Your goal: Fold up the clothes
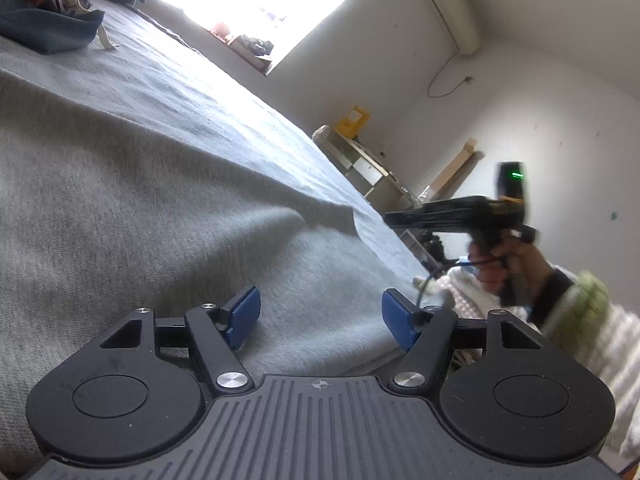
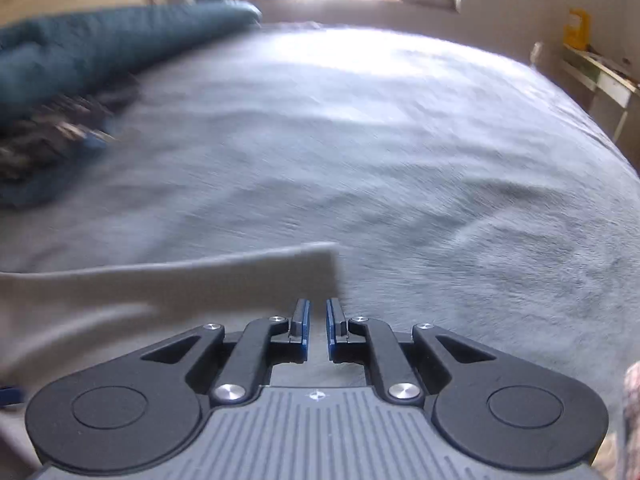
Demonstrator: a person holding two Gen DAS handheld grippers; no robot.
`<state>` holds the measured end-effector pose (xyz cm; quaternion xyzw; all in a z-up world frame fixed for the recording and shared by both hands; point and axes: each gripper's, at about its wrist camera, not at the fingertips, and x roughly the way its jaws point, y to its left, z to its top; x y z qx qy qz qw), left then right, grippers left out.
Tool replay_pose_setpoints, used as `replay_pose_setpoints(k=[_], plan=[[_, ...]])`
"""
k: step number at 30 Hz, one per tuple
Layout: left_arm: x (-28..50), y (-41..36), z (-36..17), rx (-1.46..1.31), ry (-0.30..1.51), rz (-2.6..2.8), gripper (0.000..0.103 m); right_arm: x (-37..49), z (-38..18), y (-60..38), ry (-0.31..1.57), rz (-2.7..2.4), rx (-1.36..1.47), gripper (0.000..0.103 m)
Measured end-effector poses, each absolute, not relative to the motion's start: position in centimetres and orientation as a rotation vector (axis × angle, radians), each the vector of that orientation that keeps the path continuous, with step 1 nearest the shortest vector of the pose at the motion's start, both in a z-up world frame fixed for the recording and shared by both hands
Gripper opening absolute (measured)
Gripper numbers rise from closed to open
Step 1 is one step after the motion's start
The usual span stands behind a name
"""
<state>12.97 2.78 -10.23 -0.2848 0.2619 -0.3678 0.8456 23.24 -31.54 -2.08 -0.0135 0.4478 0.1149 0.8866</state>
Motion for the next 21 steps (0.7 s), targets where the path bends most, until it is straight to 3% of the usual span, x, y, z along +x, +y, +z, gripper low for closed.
replay_pose_setpoints(k=[7,12,16,21], plan=[[12.5,2.6,-9.8,-0.601,0.545,-0.807,0.079,13.4,-0.9,-28.5,0.963,0.261,0.033,0.014],[10.4,2.3,-8.0,-0.598,0.530,-0.774,0.083,8.9,3.7,-26.8,0.801,0.295,-0.010,0.016],[5.8,4.7,-6.9,-0.643,0.495,-0.712,0.085,5.4,7.4,-25.4,0.671,0.321,-0.043,0.026],[-1.5,13.2,-6.5,-0.782,0.417,-0.452,0.086,2.5,10.3,-21.2,0.530,0.437,-0.065,0.031]])
